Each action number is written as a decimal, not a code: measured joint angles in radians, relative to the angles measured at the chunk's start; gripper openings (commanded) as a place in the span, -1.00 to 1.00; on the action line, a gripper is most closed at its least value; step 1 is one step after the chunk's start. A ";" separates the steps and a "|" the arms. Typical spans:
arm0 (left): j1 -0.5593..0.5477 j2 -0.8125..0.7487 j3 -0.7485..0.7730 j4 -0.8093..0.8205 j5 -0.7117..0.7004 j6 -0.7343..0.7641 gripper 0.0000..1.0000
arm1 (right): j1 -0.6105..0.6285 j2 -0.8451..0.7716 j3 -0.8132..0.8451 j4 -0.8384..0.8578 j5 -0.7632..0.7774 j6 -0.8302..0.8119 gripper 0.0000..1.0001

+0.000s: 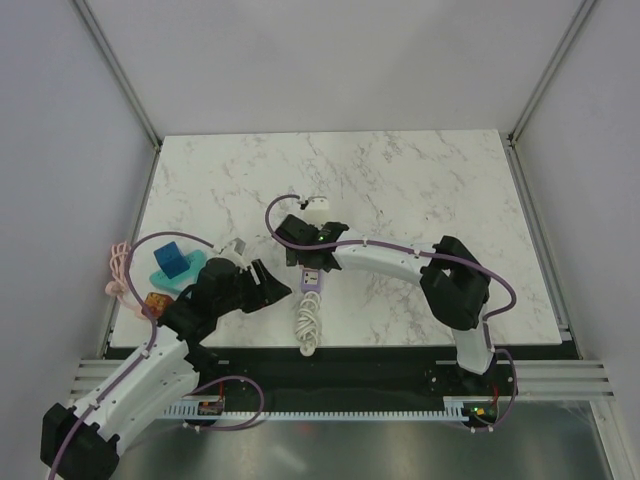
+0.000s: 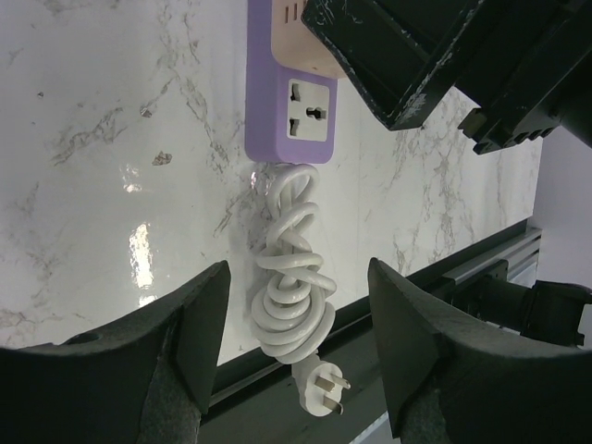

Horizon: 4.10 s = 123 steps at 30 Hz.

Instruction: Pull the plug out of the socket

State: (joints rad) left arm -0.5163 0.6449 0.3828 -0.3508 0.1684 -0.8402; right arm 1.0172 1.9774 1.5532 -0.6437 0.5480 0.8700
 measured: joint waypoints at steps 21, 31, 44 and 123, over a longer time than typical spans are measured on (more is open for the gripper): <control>0.011 0.159 -0.016 0.123 0.104 0.008 0.88 | -0.017 -0.026 -0.095 0.153 -0.021 -0.050 -0.31; 0.011 0.321 -0.046 0.283 0.178 0.004 0.91 | -0.139 -0.241 -0.412 0.417 -0.262 -0.116 -1.00; 0.011 0.647 0.048 0.462 0.232 0.003 0.75 | -0.191 -0.320 -0.550 0.558 -0.409 -0.118 -1.00; 0.001 0.959 0.323 0.431 0.134 -0.195 -0.96 | -0.398 -0.560 -0.470 0.431 -0.611 -0.108 -1.00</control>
State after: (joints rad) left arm -0.5156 1.6039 0.7063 0.0807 0.3027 -1.0355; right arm 0.6189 1.4174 1.0828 -0.2131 -0.0631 0.7624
